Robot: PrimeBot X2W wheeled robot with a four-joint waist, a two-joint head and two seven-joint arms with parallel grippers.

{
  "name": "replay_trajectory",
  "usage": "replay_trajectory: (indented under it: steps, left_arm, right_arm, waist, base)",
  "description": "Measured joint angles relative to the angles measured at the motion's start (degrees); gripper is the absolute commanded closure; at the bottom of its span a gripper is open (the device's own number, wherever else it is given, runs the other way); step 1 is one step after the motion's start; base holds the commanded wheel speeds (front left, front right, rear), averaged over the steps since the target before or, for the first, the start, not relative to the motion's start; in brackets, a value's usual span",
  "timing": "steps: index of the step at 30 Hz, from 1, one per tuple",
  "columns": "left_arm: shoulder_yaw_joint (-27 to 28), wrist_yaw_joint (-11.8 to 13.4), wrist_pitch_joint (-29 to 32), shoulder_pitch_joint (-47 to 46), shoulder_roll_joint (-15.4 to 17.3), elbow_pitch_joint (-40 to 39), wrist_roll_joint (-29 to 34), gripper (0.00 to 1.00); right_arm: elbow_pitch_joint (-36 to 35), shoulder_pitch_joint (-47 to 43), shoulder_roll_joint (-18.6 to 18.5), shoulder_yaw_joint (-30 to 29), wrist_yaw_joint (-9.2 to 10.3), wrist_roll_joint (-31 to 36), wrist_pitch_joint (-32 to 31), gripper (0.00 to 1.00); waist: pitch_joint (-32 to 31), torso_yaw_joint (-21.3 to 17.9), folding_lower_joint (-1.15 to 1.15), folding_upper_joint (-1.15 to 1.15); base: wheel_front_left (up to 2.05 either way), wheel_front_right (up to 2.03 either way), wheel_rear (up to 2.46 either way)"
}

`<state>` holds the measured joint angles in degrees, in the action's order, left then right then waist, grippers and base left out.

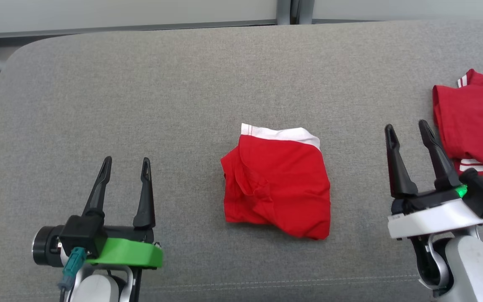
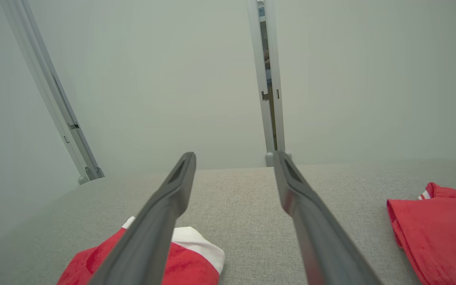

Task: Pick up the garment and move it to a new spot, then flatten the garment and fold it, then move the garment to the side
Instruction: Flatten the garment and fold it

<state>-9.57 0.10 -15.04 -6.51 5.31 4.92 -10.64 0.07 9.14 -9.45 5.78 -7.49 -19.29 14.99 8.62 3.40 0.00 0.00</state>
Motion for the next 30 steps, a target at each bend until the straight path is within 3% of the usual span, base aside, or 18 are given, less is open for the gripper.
replay_trajectory:
  steps: [15,30]
  left_arm:
    - [1.94,1.01,0.00,6.23,1.24,0.15,-0.37,0.00]
    - [1.80,1.67,0.09,7.69,1.96,0.15,-0.89,0.00]
  right_arm:
    - [-0.02,-11.44,0.01,-3.23,0.00,3.50,0.00,0.00]
    - [0.33,-13.45,1.24,-3.09,0.00,3.80,0.00,0.00]
  waist:
    - [-5.52,-2.24,0.00,0.00]
    - [-8.04,-3.11,0.00,0.00]
  base:
    - [0.00,0.00,0.00]
    - [0.00,0.00,0.00]
